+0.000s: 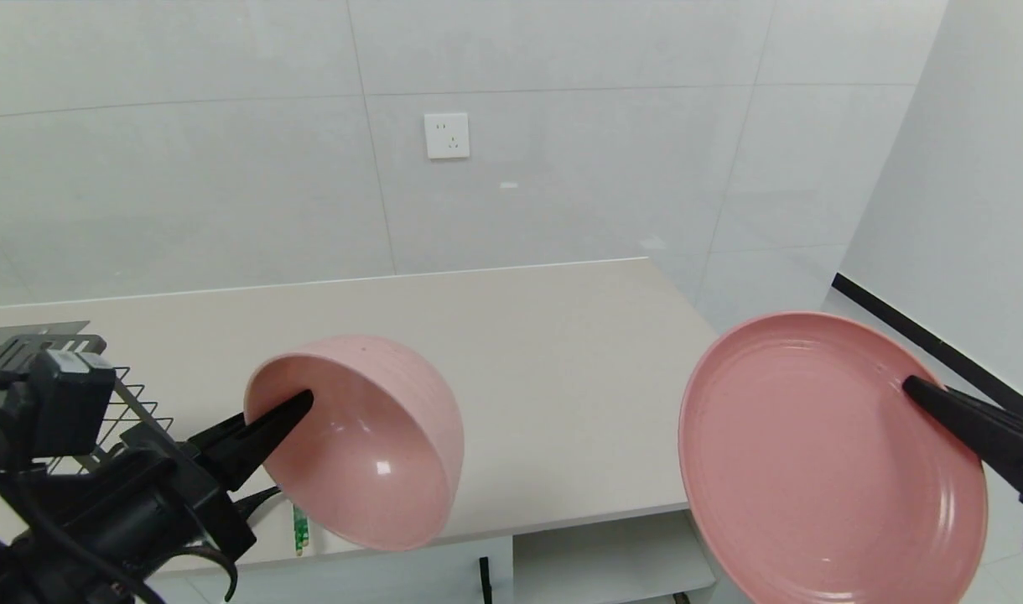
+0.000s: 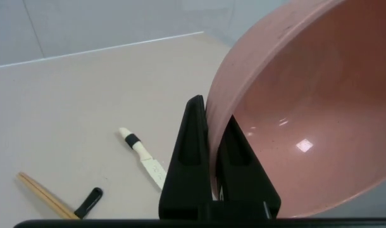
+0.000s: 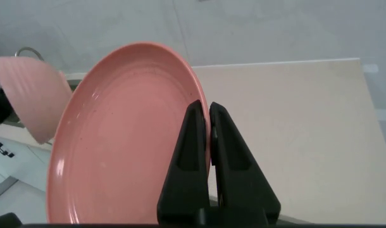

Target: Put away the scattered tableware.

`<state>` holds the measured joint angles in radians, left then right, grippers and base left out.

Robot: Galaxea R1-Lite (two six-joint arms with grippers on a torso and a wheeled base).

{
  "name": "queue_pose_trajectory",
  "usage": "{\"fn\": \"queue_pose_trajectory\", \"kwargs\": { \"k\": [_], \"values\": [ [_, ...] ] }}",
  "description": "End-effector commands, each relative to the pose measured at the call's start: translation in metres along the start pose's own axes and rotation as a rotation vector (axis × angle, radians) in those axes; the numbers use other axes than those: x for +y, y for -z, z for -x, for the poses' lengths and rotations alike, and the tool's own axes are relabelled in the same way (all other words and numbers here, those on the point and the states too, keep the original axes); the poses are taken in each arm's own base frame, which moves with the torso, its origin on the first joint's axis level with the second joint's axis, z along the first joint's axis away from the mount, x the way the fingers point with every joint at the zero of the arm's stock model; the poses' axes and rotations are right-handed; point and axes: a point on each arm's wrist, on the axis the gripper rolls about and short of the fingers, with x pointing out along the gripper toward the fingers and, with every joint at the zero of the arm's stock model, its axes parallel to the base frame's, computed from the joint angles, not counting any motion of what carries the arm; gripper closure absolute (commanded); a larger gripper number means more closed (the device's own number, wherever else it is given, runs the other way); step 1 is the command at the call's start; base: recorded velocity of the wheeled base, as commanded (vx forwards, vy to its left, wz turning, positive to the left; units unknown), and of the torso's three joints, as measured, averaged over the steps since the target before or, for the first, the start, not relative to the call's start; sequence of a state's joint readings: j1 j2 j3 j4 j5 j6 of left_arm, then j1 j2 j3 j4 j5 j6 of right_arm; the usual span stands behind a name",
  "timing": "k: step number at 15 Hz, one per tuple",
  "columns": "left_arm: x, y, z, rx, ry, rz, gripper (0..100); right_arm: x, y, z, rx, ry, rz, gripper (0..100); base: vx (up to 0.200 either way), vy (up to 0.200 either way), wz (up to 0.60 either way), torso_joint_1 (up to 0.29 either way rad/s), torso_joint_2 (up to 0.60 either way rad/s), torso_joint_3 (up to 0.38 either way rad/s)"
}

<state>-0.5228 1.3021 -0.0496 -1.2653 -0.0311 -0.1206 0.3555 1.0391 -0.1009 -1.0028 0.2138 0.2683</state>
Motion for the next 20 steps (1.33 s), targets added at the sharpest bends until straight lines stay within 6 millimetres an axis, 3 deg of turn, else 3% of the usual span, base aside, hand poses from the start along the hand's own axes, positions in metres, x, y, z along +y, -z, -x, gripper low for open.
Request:
{"fn": "queue_pose_trajectory", "kwargs": {
  "k": [1, 8, 13, 18, 20],
  "values": [
    [-0.001, 0.005, 0.011, 0.008, -0.003, -0.004, 100, -0.002, 0.001, 0.0, 0.001, 0.013, -0.007, 100, 0.0, 0.0, 0.0, 0.0, 0.0, 0.0],
    [-0.004, 0.004, 0.022, 0.014, -0.009, -0.053, 100, 0.002, -0.013, -0.004, -0.089, -0.022, 0.028, 100, 0.0, 0.0, 0.0, 0.0, 0.0, 0.0],
    [-0.003, 0.004, 0.022, 0.013, -0.011, -0.051, 100, -0.003, 0.004, -0.008, -0.006, 0.001, 0.121, 100, -0.16, 0.0, 0.0, 0.007, 0.0, -0.002],
    [-0.003, 0.005, 0.022, 0.016, -0.012, -0.05, 100, -0.004, 0.008, -0.007, 0.016, 0.004, 0.124, 100, 0.0, 0.0, 0.0, 0.0, 0.0, 0.0],
    [-0.003, 0.004, 0.022, 0.012, -0.012, -0.05, 100, -0.004, 0.009, -0.006, 0.016, 0.004, 0.124, 100, -0.2, 0.0, 0.0, 0.015, 0.0, 0.007]
  ]
}}
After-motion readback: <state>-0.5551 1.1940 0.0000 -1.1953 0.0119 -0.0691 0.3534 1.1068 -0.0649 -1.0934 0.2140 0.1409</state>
